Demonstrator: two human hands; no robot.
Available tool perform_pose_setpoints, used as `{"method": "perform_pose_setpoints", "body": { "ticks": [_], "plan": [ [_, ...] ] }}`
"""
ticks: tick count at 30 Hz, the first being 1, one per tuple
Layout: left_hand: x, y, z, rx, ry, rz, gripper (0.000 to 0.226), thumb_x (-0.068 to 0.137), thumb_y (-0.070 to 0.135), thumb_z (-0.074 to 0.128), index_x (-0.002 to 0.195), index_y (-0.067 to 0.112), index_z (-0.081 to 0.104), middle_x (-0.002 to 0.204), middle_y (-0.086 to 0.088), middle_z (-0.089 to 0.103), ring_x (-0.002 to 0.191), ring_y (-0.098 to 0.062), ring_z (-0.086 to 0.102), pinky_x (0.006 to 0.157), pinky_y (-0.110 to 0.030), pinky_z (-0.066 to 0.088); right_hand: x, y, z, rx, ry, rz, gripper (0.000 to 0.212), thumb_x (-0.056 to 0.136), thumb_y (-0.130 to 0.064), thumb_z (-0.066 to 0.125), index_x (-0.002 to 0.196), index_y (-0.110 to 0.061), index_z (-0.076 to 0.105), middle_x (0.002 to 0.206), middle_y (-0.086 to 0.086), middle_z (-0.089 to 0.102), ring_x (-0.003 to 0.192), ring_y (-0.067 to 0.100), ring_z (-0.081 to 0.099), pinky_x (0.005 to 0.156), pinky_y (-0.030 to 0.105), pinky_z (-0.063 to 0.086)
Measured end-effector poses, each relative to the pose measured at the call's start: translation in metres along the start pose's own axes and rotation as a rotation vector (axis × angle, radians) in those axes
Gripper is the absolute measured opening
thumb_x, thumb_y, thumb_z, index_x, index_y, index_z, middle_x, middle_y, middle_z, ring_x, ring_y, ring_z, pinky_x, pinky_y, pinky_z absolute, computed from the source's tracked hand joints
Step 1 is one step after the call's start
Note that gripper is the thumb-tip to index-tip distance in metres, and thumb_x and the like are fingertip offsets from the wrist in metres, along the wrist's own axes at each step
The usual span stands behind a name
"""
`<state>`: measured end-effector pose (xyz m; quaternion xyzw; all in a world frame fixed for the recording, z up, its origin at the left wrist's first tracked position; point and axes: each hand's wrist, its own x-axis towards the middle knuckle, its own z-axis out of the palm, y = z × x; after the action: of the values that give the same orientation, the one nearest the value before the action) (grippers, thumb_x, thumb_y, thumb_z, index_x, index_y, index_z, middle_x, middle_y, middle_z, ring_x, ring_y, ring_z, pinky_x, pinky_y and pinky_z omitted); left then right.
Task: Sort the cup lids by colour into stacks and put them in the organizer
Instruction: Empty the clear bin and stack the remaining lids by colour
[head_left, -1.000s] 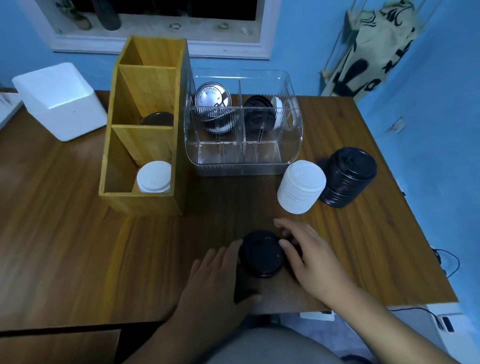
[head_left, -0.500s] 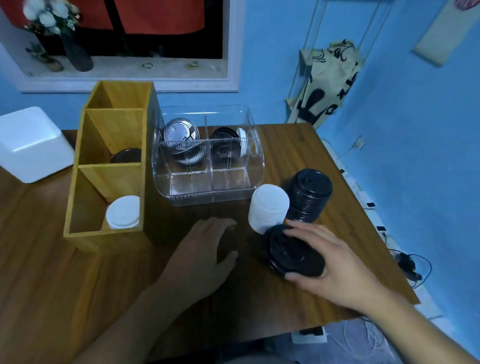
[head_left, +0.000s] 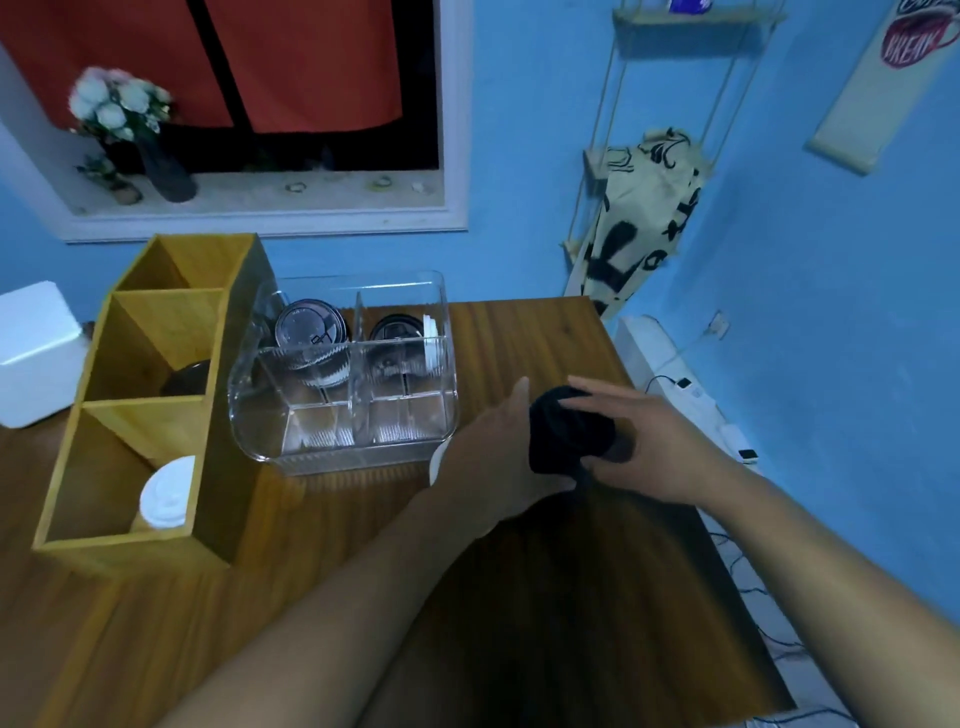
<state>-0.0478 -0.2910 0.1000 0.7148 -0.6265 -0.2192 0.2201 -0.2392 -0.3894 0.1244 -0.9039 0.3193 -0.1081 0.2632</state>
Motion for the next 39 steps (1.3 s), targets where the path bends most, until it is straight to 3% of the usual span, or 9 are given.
{"method": "perform_pose_setpoints", "body": {
  "ticks": [5,14,17,22,25,28,31,34,39],
  "plan": [
    [0.005,-0.005,0.003,0.013,0.034,-0.01,0.124,0.066,0.065,0.084,0.159,0.026,0.011,0.141,0.001,0.058,0.122,-0.02,0.06,0.097,-0.042,0.053,0.009,0.0,0.01,0.024,-0.034,-0.014,0.05,0.089,-0.044,0.071,0.136,-0.044,0.053,0.154,-0.029,0.033,0.138,-0.007,0.031,0.113,0.026,0.031],
    [0.009,-0.006,0.002,0.033,-0.007,-0.007,0.12,0.069,0.061,0.085,0.159,0.019,0.018,0.145,-0.001,0.054,0.128,-0.021,0.055,0.101,-0.038,0.048,0.013,0.001,0.021,0.033,-0.034,-0.043,0.043,0.094,-0.038,0.064,0.136,-0.029,0.058,0.154,-0.023,0.032,0.134,-0.012,0.026,0.112,0.023,0.027],
    [0.012,-0.008,0.002,0.044,0.019,0.016,0.083,0.065,0.065,0.082,0.132,0.029,0.048,0.119,0.008,0.063,0.107,-0.015,0.062,0.09,-0.041,0.054,0.015,0.003,0.022,0.006,-0.05,-0.06,0.043,0.095,-0.04,0.062,0.137,-0.029,0.056,0.156,-0.022,0.031,0.137,-0.01,0.024,0.116,0.027,0.028],
    [0.013,-0.009,0.003,0.089,0.005,0.022,0.069,0.065,0.068,0.079,0.111,0.027,0.049,0.102,0.009,0.062,0.092,-0.012,0.06,0.079,-0.04,0.055,0.01,0.002,0.029,-0.026,0.012,-0.065,0.049,0.092,-0.049,0.056,0.136,-0.028,0.057,0.159,-0.015,0.034,0.143,0.0,0.028,0.118,0.035,0.033],
    [0.013,-0.007,0.0,0.118,-0.018,0.02,0.081,0.069,0.066,0.081,0.126,0.02,0.046,0.115,0.002,0.062,0.105,-0.019,0.061,0.085,-0.037,0.053,0.013,-0.004,0.027,-0.084,0.023,-0.052,0.046,0.092,-0.046,0.062,0.135,-0.029,0.058,0.156,-0.013,0.037,0.144,0.005,0.029,0.118,0.042,0.034],
    [0.008,-0.001,-0.01,0.116,-0.064,0.002,0.119,0.074,0.06,0.081,0.159,0.01,0.015,0.153,-0.006,0.042,0.14,-0.024,0.041,0.108,-0.041,0.042,0.017,-0.012,0.02,-0.109,0.006,-0.021,0.044,0.09,-0.047,0.066,0.132,-0.034,0.058,0.154,-0.018,0.037,0.141,0.002,0.028,0.117,0.035,0.03],
    [-0.007,0.002,-0.025,0.074,-0.043,0.028,0.121,0.078,0.057,0.08,0.162,0.014,0.004,0.165,-0.004,0.026,0.149,-0.022,0.027,0.116,-0.038,0.03,0.019,-0.02,0.009,-0.109,-0.005,0.016,0.04,0.088,-0.055,0.063,0.126,-0.046,0.057,0.149,-0.026,0.04,0.136,0.0,0.034,0.114,0.036,0.037],
    [-0.032,-0.006,-0.055,-0.034,0.058,0.063,0.099,0.084,0.054,0.077,0.159,0.022,0.022,0.16,0.002,0.038,0.143,-0.015,0.037,0.111,-0.031,0.033,0.027,-0.036,0.003,-0.121,0.057,-0.005,0.038,0.089,-0.055,0.059,0.125,-0.044,0.059,0.144,-0.024,0.046,0.133,0.003,0.041,0.11,0.035,0.041],
    [-0.048,-0.056,-0.124,0.003,0.455,0.01,0.036,0.091,0.033,0.069,0.124,0.024,0.06,0.115,0.011,0.065,0.101,-0.004,0.058,0.089,-0.023,0.052,0.07,-0.083,0.008,-0.228,0.114,-0.084,0.031,0.095,-0.045,0.059,0.125,-0.036,0.062,0.14,-0.018,0.053,0.128,0.005,0.046,0.104,0.025,0.037]
  ]
}}
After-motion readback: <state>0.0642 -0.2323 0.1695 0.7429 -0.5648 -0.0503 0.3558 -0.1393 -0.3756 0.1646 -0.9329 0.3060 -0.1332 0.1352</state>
